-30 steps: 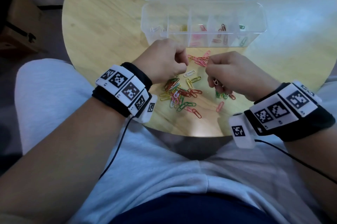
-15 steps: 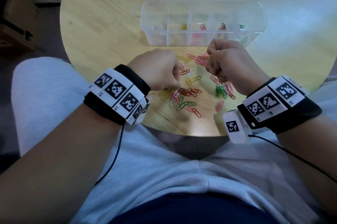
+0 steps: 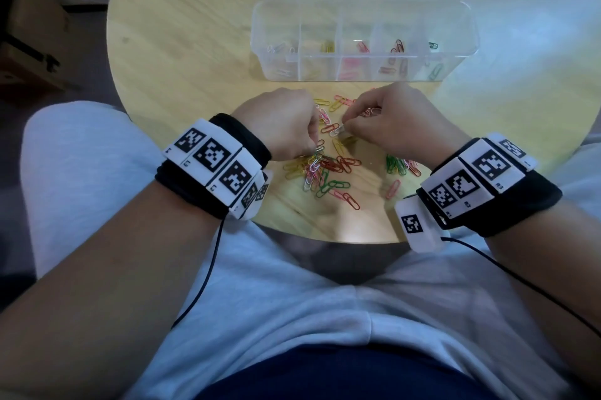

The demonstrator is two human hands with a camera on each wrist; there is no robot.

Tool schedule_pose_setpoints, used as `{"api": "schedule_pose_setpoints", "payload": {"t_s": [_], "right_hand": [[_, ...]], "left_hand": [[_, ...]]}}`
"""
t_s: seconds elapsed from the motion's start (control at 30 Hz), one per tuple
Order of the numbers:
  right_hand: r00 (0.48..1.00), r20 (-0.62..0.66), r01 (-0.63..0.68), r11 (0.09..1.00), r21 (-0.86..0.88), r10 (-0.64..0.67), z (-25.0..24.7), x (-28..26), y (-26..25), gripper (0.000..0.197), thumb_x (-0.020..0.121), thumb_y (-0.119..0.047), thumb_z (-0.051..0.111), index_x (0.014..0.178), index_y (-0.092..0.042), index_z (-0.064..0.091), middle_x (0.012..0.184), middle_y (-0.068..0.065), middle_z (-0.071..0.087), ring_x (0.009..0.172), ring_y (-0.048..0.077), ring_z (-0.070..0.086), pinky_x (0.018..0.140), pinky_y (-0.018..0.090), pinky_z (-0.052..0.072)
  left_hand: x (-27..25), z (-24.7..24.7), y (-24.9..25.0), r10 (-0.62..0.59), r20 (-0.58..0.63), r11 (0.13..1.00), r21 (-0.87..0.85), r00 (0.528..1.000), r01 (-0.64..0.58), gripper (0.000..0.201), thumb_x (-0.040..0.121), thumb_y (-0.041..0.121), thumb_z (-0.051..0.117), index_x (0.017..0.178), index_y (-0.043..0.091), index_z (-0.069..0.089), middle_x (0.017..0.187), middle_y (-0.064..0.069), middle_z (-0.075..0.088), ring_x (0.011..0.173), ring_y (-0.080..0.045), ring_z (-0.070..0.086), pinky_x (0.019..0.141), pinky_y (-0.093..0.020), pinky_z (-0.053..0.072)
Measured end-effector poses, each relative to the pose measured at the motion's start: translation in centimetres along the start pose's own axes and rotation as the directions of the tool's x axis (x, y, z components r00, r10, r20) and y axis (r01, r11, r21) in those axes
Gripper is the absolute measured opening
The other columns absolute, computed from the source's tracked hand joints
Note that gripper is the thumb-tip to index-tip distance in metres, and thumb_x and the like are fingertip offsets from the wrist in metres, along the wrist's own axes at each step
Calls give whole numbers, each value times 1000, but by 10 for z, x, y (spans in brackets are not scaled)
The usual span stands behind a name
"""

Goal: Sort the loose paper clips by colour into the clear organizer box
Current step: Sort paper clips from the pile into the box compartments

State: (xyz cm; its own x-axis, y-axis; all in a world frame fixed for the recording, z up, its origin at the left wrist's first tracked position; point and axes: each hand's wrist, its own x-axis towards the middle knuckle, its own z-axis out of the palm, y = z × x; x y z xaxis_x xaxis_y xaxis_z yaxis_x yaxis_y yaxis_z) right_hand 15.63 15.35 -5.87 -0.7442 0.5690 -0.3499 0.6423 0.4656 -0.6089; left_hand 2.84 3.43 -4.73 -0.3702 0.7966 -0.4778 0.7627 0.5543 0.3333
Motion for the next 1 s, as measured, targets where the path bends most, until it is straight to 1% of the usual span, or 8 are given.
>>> {"api": "schedule_pose_setpoints", "payload": {"t_s": [0.1, 0.27, 0.4, 0.53, 0.67, 0.77, 0.9, 1.0], "right_hand": [[1000, 8, -1, 998, -67, 2, -1, 1, 1, 6, 81, -28, 71, 81, -29, 77, 81, -3, 69, 63, 8, 53, 49, 23, 37], [999, 6, -37, 986, -165, 39, -5, -2, 1, 2, 78, -27, 76, 78, -28, 77, 61, -12, 55, 54, 4, 48, 45, 18, 32], [998, 10, -60, 975, -215, 64, -6, -4, 1, 11, 69, -30, 83, 67, -26, 73, 63, -11, 58, 57, 6, 54, 47, 21, 34], [998, -2, -55, 974, -219, 56, -5, -4, 0, 13, 68, -32, 84, 71, -28, 72, 64, -12, 56, 56, 6, 53, 47, 22, 34], [999, 7, -50, 974, -223, 53, -4, -3, 0, 9, 71, -32, 82, 72, -27, 74, 62, -11, 57, 55, 6, 53, 46, 21, 33], [997, 19, -74, 971, -228, 81, -5, -3, 2, 9, 74, -29, 79, 70, -26, 71, 64, -9, 58, 57, 7, 54, 46, 21, 35], [992, 53, -103, 968, -231, 118, -5, -2, 4, 9, 73, -27, 77, 69, -23, 70, 69, -4, 64, 61, 10, 59, 49, 23, 41], [992, 64, -87, 963, -254, 107, -5, -3, 3, 8, 73, -26, 76, 70, -23, 70, 68, -5, 64, 60, 9, 57, 49, 23, 40]], "left_hand": [[0, 0, 2, -7, -9, 1000, -9, 1000, 7, 7, 79, 27, 75, 73, 25, 72, 68, 10, 65, 74, -14, 65, 67, -30, 50], [-1, 4, 9, -13, -27, 999, 34, 1000, 14, 8, 77, 34, 77, 76, 26, 73, 70, 10, 65, 75, -16, 65, 67, -31, 51], [-1, 4, 14, -7, -45, 998, 58, 999, 9, 5, 77, 29, 75, 74, 27, 71, 65, 14, 58, 77, -17, 62, 64, -29, 45], [-2, 4, 15, 1, -67, 997, 72, 998, 4, 3, 76, 27, 72, 74, 25, 70, 63, 17, 49, 76, -18, 59, 63, -28, 42], [-3, -2, 8, 16, -93, 997, -75, 996, -23, 3, 73, 21, 70, 71, 20, 70, 64, 10, 62, 70, -11, 64, 63, -27, 50], [-3, -10, 2, 1, -137, 977, -210, 991, -30, 3, 74, 17, 72, 74, 19, 71, 67, 8, 66, 64, -6, 62, 54, -21, 44], [0, -12, -2, -1, -168, 944, -325, 986, -54, 21, 77, 10, 70, 92, 24, 71, 75, 8, 68, 65, -3, 63, 52, -11, 43], [1, -12, -2, -6, -155, 924, -379, 988, -54, 19, 78, 6, 65, 87, 21, 72, 72, 4, 69, 63, -5, 68, 49, -10, 45]]}}
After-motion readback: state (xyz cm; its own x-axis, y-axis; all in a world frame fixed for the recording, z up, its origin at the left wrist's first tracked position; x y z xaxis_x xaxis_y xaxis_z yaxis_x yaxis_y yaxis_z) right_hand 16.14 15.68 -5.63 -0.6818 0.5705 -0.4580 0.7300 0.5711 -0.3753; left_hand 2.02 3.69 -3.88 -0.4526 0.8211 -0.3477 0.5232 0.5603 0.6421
